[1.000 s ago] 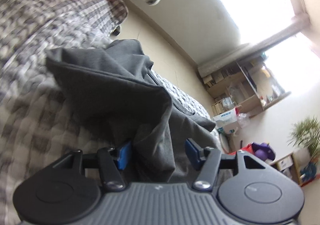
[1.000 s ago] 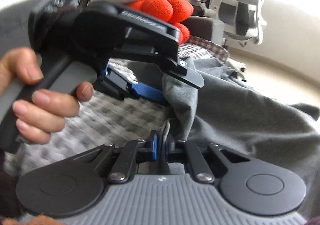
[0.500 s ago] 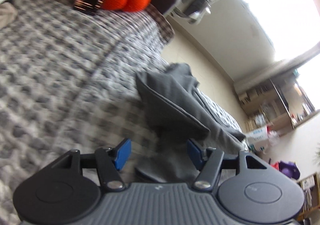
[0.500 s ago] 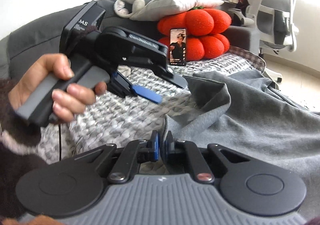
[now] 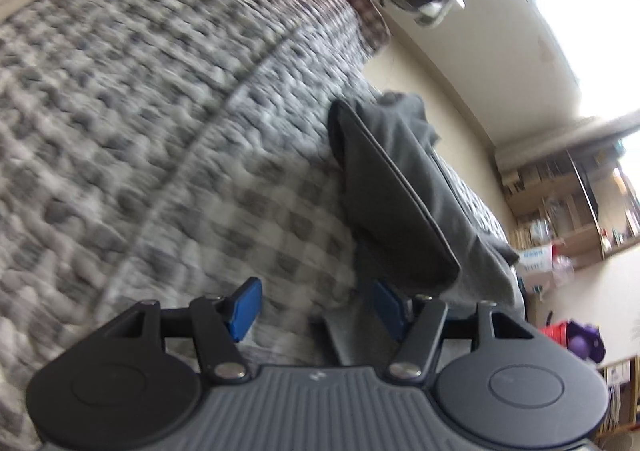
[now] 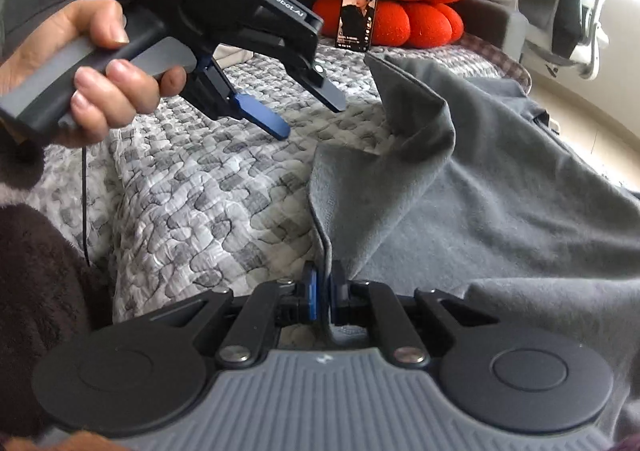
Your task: Fold clothes
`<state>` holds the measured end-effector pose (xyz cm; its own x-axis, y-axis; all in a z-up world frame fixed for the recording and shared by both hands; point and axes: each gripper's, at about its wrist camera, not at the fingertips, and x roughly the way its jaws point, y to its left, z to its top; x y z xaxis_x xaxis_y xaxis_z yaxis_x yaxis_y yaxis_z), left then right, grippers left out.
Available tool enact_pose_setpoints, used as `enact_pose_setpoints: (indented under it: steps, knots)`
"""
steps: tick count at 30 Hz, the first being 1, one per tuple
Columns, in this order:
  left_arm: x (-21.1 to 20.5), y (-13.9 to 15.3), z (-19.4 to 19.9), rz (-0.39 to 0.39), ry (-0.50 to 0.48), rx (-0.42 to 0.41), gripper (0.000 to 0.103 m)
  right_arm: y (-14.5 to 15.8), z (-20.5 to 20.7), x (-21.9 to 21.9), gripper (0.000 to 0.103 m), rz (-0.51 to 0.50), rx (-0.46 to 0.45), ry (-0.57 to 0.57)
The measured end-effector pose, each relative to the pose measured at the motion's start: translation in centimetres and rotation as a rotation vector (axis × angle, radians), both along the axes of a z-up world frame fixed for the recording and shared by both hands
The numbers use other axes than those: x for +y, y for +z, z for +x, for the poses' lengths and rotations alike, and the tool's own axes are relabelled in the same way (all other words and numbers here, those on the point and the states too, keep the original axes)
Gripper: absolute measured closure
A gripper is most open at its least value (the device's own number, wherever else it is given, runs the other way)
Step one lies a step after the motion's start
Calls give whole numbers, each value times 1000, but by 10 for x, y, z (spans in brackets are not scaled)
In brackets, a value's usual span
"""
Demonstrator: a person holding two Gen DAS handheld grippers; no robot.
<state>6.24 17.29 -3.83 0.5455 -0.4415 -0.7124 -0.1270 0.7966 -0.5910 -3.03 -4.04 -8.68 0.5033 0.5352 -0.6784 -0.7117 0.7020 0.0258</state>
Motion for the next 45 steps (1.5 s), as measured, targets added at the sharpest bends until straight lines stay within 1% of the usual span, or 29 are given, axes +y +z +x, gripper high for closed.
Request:
enact_pose_setpoints:
  steps: [4, 6, 7, 8, 9, 10, 11, 12, 14, 18, 21, 26, 29, 33, 36, 40, 43, 45]
  knots:
    - [-15, -3, 5, 32, -84, -29, 43, 1, -1, -2, 95, 18, 14, -7]
    - [-23, -3, 4, 63, -135, -35, 47, 0, -2, -4, 94, 22, 15, -7]
    - [-27, -3, 3, 79, -160, -38, 55, 1, -2, -5, 93, 25, 15, -4]
    - [-31, -3, 3, 97, -178, -35, 63, 1, -2, -6, 89, 29, 16, -4]
    - [-34, -2, 2, 115, -193, -31, 68, 2, -2, -7, 88, 33, 17, -6]
    - [-36, -2, 1, 131, -191, -28, 78, 3, -3, -9, 87, 38, 17, -7]
    - [-37, -2, -1, 146, -183, -26, 91, 5, -2, -11, 84, 45, 22, -15]
    - [-38, -2, -2, 161, -175, -23, 95, 7, -3, -14, 71, 53, 22, -29]
    - [-38, -1, -6, 177, -152, -19, 96, 12, -5, -23, 55, 75, 12, -59]
    - [-29, 11, -22, 164, -62, -42, 97, 22, -10, -51, 53, 133, 9, -142]
    - [-20, 20, -36, 156, -15, -71, 97, 28, -15, -74, 51, 175, 14, -210]
    - [2, 27, -65, 143, 77, -110, 97, 37, -27, -111, 50, 197, 12, -304]
    - [17, 28, -86, 132, 113, -126, 97, 40, -35, -136, 48, 214, 5, -367]
    - [27, 23, -104, 106, 117, -126, 97, 40, -42, -174, 48, 258, 11, -477]
    - [26, 16, -112, 123, 111, -111, 97, 39, -45, -202, 48, 297, 35, -576]
    - [25, 2, -114, 131, 110, -90, 97, 37, -47, -238, 48, 365, 84, -711]
    - [24, -3, -112, 125, 102, -94, 96, 32, -48, -261, 48, 417, 127, -806]
    - [24, -6, -112, 121, 96, -98, 96, 28, -47, -271, 48, 421, 146, -848]
